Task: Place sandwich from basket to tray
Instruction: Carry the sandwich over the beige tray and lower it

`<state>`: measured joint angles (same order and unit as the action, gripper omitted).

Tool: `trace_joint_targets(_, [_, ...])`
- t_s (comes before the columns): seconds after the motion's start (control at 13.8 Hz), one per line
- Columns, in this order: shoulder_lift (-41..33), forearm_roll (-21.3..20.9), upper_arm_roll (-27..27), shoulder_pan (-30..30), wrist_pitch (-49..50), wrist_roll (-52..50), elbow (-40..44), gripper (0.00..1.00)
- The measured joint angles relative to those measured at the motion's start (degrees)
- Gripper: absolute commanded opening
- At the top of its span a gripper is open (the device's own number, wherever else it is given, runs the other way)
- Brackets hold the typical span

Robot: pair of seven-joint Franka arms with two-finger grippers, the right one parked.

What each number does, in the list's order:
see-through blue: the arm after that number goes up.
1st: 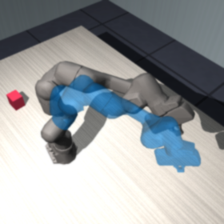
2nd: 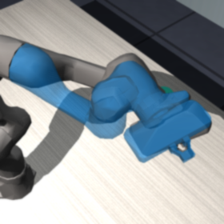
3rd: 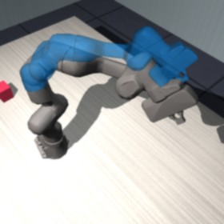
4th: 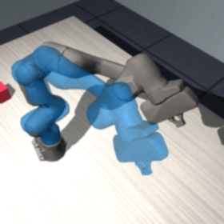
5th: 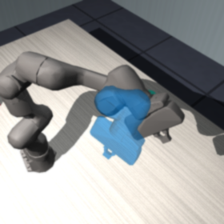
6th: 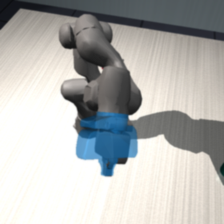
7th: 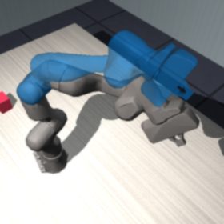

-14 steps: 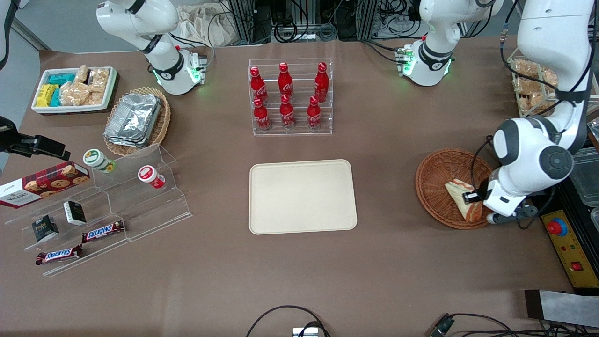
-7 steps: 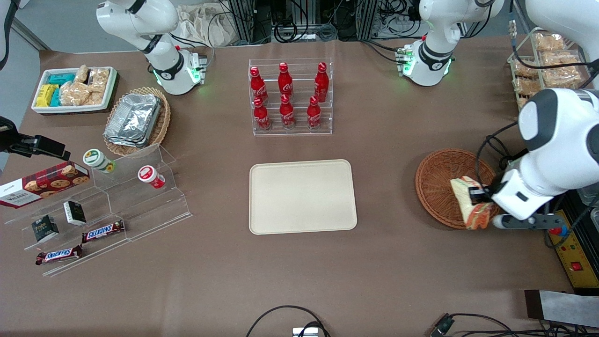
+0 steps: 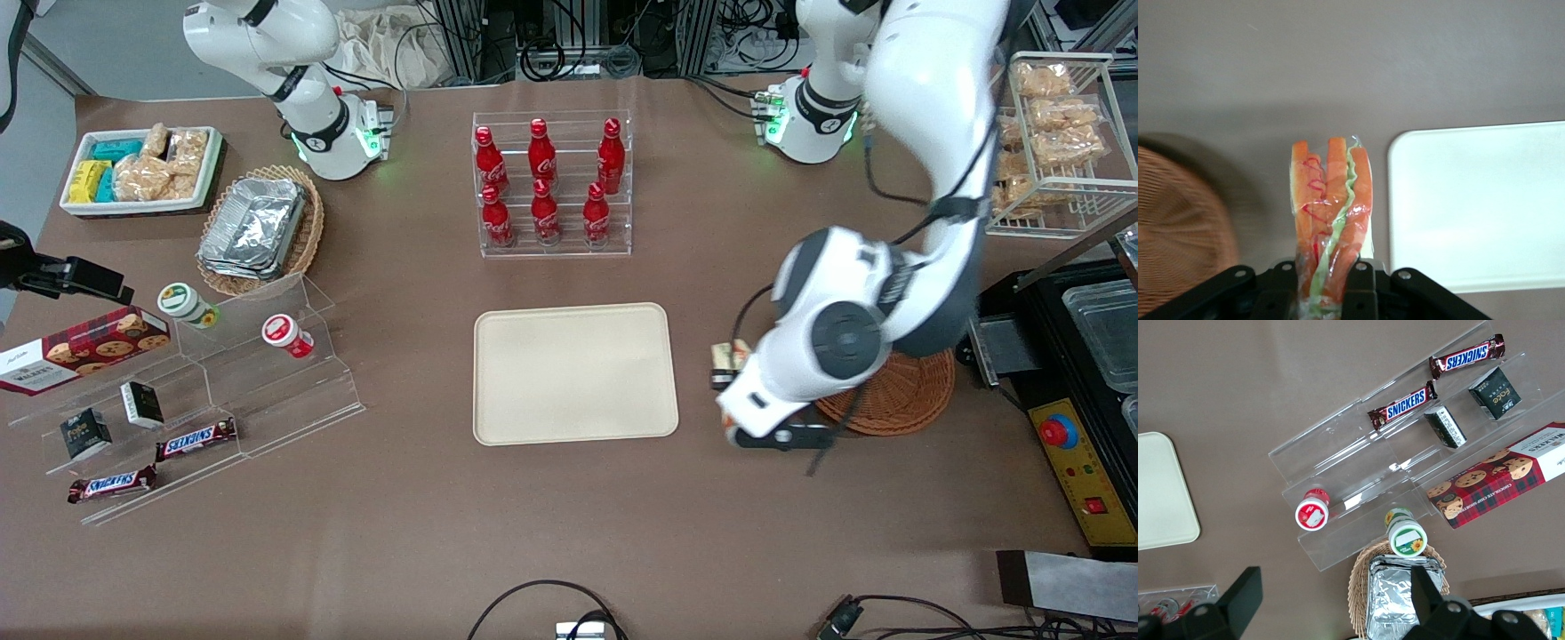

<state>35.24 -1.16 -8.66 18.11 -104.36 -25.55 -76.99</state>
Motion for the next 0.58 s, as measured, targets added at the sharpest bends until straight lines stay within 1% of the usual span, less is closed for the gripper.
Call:
trace_joint_targets(0.14, [3.75,-0.02,-0.03,3.88,-2.52,-7.42,0.24,0.00])
trace_joint_targets(0.29, [6.10,-0.08,0.01,7.45,-2.65,-13.12,-0.22,0.00])
trace_joint_targets(0.43, [6.97,-0.12,0.06,9.52,-2.94,-15.62,-1.94,0.00])
trace_joint_targets(0.58, [7.12,-0.13,0.18,9.69,-5.34,-15.86,-3.25,0.00])
